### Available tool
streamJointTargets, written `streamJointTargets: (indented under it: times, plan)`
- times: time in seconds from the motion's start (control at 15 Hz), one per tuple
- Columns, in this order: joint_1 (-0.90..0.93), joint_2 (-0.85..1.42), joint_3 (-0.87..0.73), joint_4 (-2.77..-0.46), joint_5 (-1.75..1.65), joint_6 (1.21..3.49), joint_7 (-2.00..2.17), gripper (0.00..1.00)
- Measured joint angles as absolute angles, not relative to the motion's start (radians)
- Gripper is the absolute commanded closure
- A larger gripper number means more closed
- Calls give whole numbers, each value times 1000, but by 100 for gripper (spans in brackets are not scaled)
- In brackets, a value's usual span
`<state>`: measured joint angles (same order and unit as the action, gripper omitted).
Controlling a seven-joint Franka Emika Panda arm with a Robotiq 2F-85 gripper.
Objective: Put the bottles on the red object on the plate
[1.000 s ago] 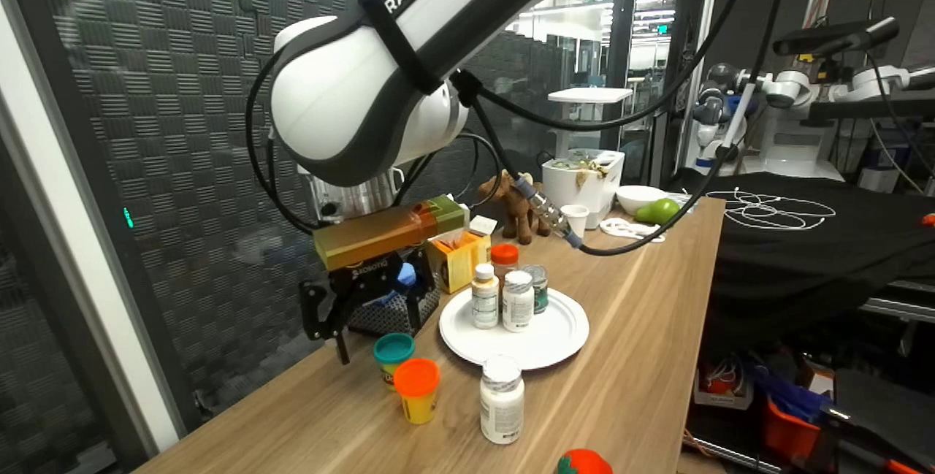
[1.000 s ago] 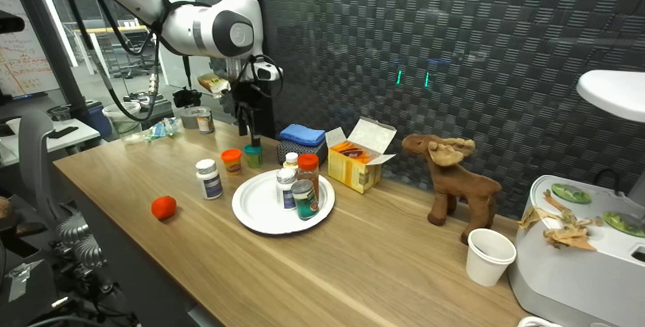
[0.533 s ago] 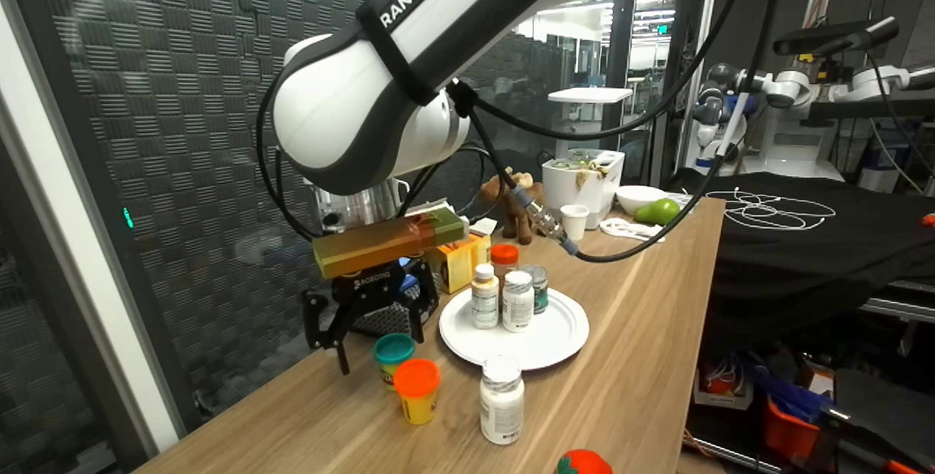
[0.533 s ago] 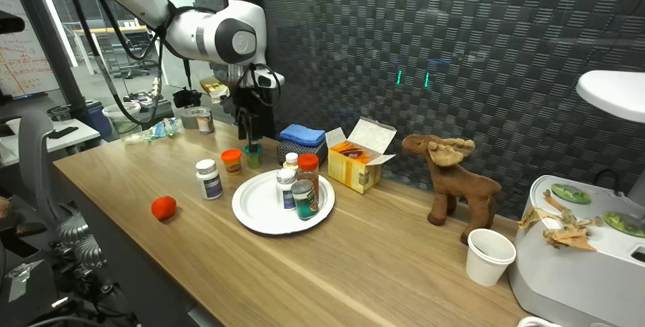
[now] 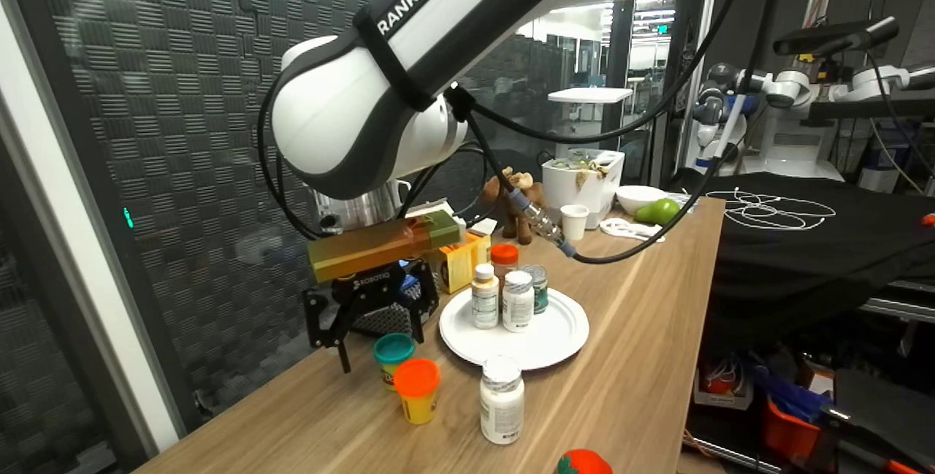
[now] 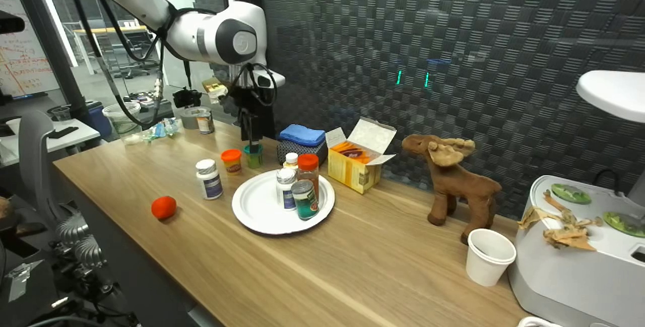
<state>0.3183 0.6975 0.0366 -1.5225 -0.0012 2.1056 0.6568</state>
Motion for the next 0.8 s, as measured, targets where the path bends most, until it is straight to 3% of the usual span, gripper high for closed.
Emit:
streamJointTargets:
  times: [0.13, 0.2, 0.33, 0.6, 0.8]
  plan:
    - [318, 704, 33, -1520, -1, 2100, 674, 9]
    - [319, 707, 31, -1519, -2, 2097, 681, 34]
    - [320, 713, 24, -1517, -6, 2089, 700, 38]
    - [323, 721, 18, -1510, -18, 2086, 737, 69]
    - [327, 721, 17, -1507, -20, 2085, 764, 73]
